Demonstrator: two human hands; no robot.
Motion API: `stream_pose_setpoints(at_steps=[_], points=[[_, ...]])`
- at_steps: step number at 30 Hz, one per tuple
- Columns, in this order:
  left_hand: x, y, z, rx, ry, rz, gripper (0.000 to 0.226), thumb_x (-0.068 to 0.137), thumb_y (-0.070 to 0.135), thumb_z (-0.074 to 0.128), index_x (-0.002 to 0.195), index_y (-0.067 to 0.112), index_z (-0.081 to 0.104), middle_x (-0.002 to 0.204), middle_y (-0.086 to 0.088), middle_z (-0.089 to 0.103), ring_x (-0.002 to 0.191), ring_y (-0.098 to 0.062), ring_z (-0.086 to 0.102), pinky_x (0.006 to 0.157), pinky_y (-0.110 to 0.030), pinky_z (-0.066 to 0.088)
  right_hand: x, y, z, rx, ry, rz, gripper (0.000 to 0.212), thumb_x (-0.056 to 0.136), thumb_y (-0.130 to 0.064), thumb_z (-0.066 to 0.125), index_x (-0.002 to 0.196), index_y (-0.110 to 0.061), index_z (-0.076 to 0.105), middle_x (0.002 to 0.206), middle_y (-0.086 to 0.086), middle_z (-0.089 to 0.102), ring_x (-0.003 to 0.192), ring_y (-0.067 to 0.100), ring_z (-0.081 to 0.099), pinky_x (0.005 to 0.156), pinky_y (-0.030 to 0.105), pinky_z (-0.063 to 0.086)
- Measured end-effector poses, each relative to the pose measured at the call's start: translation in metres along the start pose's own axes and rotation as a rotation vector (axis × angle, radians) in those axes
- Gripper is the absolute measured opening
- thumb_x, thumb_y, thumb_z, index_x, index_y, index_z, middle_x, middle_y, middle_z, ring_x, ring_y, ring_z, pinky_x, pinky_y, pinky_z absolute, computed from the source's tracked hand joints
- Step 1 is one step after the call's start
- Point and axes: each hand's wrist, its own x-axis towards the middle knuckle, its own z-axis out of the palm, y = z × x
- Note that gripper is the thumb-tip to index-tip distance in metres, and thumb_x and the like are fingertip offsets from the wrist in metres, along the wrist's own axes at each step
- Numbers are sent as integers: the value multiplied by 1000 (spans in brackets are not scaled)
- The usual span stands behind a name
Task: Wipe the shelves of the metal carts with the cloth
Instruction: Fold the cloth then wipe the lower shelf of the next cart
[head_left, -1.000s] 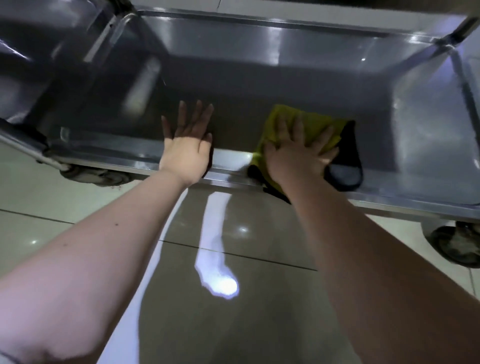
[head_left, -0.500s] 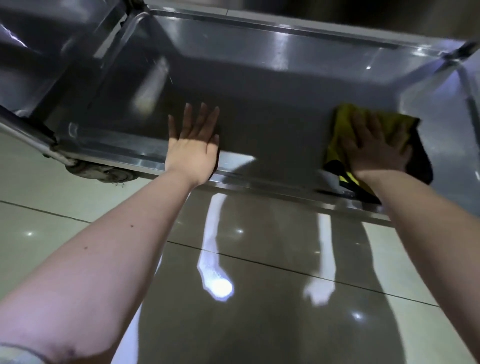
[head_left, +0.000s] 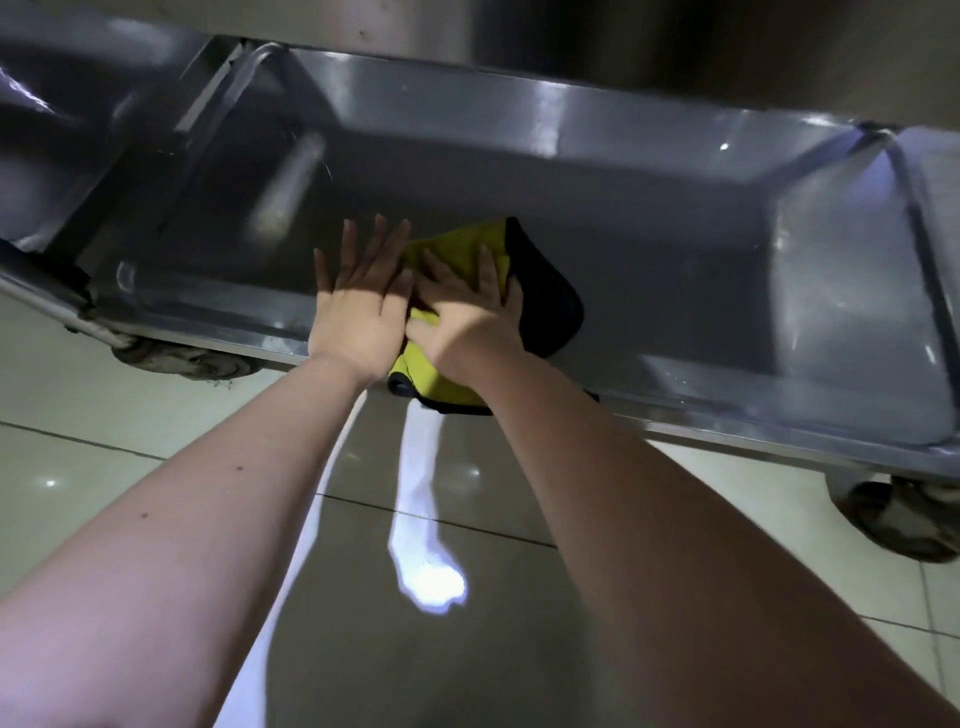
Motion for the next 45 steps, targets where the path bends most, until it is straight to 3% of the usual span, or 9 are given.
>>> stream_pose_setpoints(at_steps=[3,7,12,18,23,26,33,40,45], points=[[-4,3,-2,187,-32,50,52,96,35,41,148,34,35,162,2,16,150,-24,-2,118,-51,-10,-17,44,-21,111,227,42,49,97,-34,45,146,-37,40,158,-11,27,150,25,6,116,52,-4],[-3,42,6,334,-23,124,53,90,32,46,142,26,48,159,-11,25,148,-36,10,117,-52,-8,-36,80,-18,-47,180,229,53,103,-45,26,154,-39,14,163,-11,4,148,38,-10,118,54,-10],[-10,98,50,376,-247,-139,59,101,48,15,155,30,-2,163,3,-10,147,-37,-13,111,-64,-13,-35,82,-14,-17,224,235,56,103,-45,21,155,-35,2,164,-11,2,149,32,-10,119,48,-10],[2,26,15,398,-245,-127,63,87,74,17,145,58,-4,159,22,-11,149,-23,-13,103,-73,-12,-32,79,-15,-25,183,295,58,101,-51,19,155,-37,3,164,-3,-1,149,31,-12,117,50,-14],[7,-31,-15,407,-256,-226,63,88,74,17,144,59,-7,160,20,-14,149,-25,-14,105,-75,-5,-18,50,-11,-338,171,340,59,99,-52,18,153,-39,1,163,-4,-11,139,48,-28,103,69,-24],[6,-27,-15,409,-268,-205,64,86,77,16,144,60,-5,160,20,-14,148,-25,-16,101,-78,-8,1,15,-3,-301,169,153,55,100,-49,21,153,-42,8,163,-11,-5,143,41,-24,106,67,-22],[6,-38,-27,350,-286,-147,79,78,84,27,147,57,-3,160,17,-14,148,-24,-16,102,-77,-6,8,4,14,-183,87,254,55,100,-55,6,151,-44,-11,162,-14,-11,146,36,-20,114,60,-14],[22,-147,-84,455,-259,-385,84,74,90,17,146,55,-8,161,14,-13,149,-26,-12,109,-71,-5,12,3,16,-288,3,267,61,92,-68,7,146,-52,-17,160,-14,-20,144,40,-22,110,65,-16],[34,-125,-65,443,-245,-372,76,80,83,22,147,55,-4,161,14,-12,148,-32,-14,105,-75,-4,13,1,21,-331,19,269,61,94,-65,5,147,-47,-18,161,-10,-21,144,44,-21,110,68,-12]])
